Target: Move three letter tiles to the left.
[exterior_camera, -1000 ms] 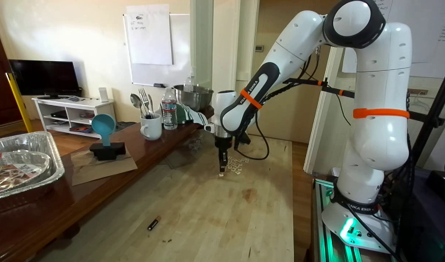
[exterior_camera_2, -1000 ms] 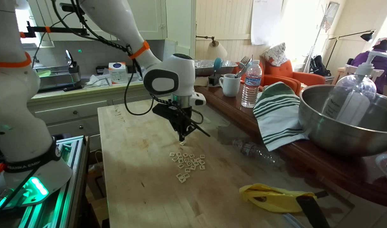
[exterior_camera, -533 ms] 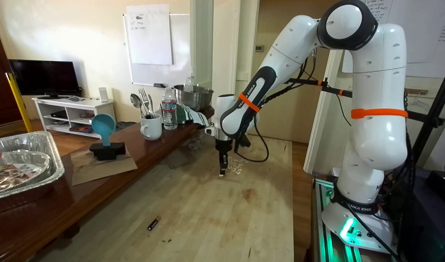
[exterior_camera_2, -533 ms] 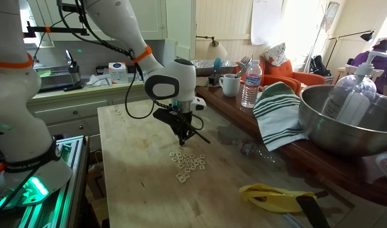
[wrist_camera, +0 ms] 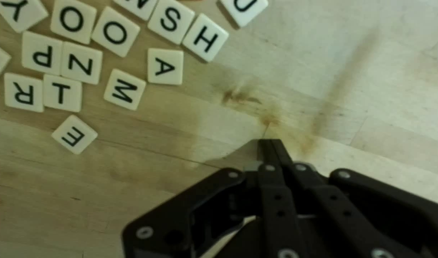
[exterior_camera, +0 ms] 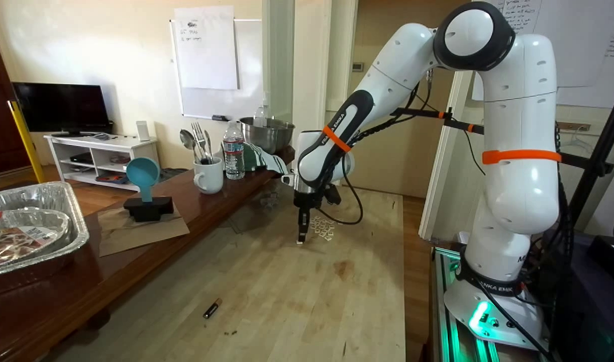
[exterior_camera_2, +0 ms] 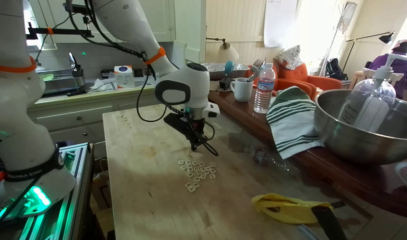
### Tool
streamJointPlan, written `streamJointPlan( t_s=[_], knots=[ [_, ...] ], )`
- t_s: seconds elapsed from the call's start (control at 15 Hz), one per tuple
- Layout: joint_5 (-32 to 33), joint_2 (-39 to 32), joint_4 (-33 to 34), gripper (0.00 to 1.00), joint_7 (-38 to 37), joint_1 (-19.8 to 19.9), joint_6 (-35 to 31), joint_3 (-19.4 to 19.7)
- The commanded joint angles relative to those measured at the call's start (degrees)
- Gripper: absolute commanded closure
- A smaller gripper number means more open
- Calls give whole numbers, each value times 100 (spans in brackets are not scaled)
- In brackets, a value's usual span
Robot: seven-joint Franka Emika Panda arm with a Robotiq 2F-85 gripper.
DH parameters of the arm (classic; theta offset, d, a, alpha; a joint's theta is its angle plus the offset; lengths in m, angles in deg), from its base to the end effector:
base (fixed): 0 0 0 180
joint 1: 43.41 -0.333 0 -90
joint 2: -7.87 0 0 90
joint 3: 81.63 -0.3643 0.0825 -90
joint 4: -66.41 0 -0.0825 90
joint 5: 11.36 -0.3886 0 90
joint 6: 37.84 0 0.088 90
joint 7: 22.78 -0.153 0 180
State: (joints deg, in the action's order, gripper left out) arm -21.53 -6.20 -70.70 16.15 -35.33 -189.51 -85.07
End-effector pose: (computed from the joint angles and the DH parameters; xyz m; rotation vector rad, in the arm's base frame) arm 0.5158 -0.0419 0.2136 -2.9777 -0.6668 -0.0675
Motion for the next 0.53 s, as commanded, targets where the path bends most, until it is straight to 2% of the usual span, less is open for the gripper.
streamJointPlan(
  t_s=[0.0,0.47],
  knots=[
    [-212,-264,173,100,-5,65,89,-125],
    [74,212,13,100,-404,-30,170,-16]
  ],
)
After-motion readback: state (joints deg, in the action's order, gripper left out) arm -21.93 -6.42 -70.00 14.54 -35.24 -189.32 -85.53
